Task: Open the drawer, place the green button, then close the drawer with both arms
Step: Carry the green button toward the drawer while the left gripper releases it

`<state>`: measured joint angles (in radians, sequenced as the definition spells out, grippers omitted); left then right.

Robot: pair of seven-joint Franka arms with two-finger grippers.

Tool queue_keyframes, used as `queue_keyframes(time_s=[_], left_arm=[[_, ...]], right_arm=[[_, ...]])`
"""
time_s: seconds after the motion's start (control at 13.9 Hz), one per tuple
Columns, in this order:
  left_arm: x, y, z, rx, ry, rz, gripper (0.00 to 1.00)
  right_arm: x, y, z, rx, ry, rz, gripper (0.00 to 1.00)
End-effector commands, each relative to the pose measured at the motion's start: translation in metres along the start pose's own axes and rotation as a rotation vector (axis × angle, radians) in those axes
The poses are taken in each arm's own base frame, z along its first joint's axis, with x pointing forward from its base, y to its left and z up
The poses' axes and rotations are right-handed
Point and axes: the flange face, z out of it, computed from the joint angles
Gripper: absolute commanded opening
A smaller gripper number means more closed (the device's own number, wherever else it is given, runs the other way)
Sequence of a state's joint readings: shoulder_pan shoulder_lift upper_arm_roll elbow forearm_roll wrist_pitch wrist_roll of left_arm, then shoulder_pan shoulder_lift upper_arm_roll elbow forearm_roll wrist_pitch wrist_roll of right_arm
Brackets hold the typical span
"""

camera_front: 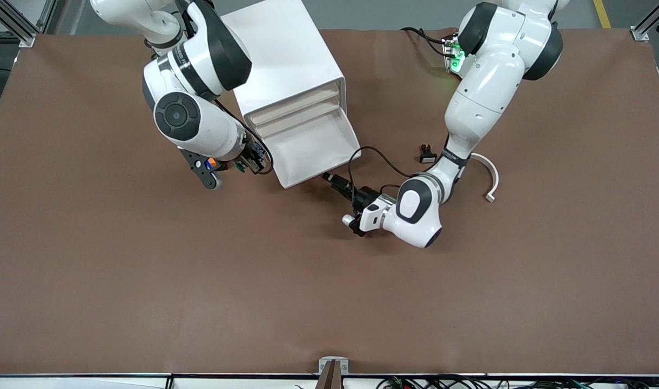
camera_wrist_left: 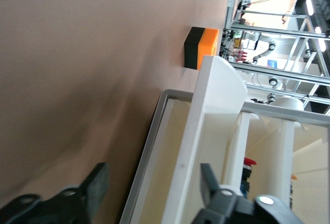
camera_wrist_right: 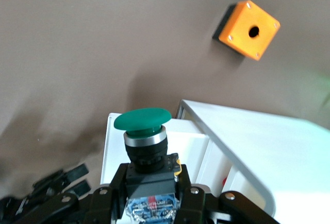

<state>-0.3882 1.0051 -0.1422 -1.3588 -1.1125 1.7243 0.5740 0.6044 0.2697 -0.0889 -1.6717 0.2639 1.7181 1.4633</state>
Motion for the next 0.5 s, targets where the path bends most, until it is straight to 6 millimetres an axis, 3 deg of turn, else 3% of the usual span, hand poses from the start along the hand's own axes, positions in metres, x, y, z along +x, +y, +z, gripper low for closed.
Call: queue_keyframes(time_s=[0.0,0.29,0.43], left_arm=[[-0.006,0.016,-0.045,0.101,-0.038,-0.038,1.00],[-0.017,0.030,-0.089,0.316,-0.077,-0.035,1.00],[-0.020,0.024,-0.103,0.371,-0.083,-0.049,1.00]], right_arm=[[-0.032,-0.003,0.021,0.036,-0.007,0.123,0.21],[-0.090,-0.006,0.073,0.107,0.014,0.186,0.20],[-0.107,-0.004,0.083,0.105,0.020,0.178,0.20]])
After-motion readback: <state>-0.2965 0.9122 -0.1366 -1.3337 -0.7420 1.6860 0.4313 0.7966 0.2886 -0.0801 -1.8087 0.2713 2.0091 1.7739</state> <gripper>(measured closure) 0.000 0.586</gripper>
